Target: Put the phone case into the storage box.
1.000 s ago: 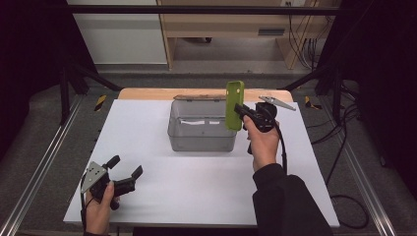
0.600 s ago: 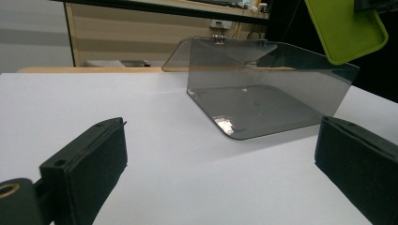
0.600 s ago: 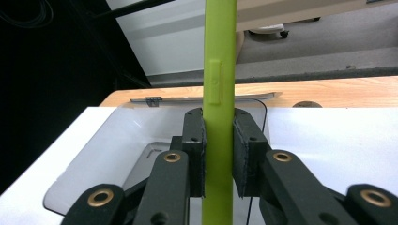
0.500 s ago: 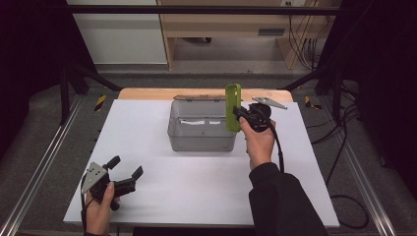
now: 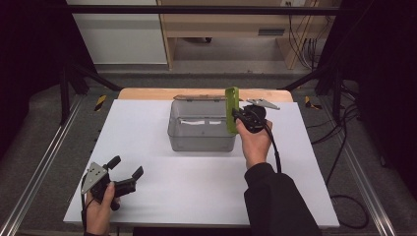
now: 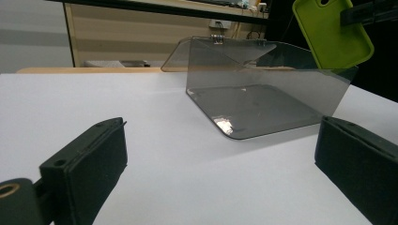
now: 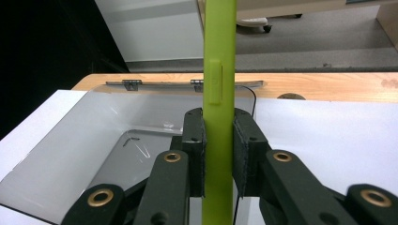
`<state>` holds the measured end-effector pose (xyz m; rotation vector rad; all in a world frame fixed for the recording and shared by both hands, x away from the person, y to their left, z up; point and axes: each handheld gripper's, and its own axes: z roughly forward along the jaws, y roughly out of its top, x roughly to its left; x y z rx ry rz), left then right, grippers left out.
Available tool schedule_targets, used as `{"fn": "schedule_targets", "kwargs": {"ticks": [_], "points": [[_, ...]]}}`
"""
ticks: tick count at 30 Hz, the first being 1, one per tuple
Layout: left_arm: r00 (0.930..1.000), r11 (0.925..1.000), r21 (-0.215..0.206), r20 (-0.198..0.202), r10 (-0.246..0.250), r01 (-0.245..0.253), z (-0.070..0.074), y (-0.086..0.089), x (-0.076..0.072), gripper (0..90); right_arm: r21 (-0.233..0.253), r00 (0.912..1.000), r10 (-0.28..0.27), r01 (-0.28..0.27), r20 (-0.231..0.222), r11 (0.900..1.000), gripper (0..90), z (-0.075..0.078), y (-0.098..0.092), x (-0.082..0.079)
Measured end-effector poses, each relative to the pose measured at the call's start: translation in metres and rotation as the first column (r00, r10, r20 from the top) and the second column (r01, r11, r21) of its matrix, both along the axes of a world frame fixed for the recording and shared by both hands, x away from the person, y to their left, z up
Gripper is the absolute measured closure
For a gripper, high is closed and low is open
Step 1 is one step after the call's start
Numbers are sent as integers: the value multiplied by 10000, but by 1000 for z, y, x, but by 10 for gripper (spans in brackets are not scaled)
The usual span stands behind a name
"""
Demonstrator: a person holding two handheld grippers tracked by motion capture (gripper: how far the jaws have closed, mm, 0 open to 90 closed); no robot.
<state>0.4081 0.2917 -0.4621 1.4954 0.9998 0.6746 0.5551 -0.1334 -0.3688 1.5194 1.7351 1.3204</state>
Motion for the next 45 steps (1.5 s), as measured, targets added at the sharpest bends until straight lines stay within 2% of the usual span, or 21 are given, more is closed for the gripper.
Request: {"fn": "schedule_targets", "kwargs": {"ticks": [18, 28, 45], "points": [[9999, 9999, 93, -81, -115, 116, -1, -3, 0, 25, -190, 9996, -134, 129, -241, 9997, 770, -11, 7, 12], [9998, 9997, 144, -120, -183, 184, -1, -4, 1, 25, -694, 9987, -41, 6, -503, 9976, 770, -20, 14, 17], [9995, 9993, 244, -154, -286, 289, -2, -7, 2, 25, -935, 9974, 7, -74, -718, 9956, 770, -22, 15, 18]]}}
